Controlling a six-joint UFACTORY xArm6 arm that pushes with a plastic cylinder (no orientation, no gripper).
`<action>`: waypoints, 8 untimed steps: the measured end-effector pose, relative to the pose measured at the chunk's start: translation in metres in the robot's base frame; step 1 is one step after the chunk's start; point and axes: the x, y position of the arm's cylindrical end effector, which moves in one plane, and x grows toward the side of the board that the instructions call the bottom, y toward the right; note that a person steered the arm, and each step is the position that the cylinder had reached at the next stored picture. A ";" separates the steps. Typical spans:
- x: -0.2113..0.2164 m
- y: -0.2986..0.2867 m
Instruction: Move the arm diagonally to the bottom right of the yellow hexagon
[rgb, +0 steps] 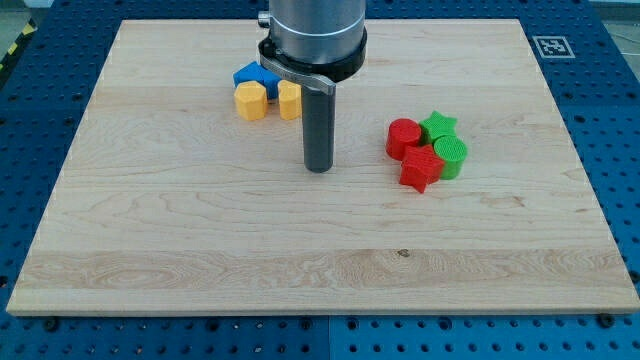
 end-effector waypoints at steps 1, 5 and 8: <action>0.000 0.001; 0.010 0.003; -0.011 0.010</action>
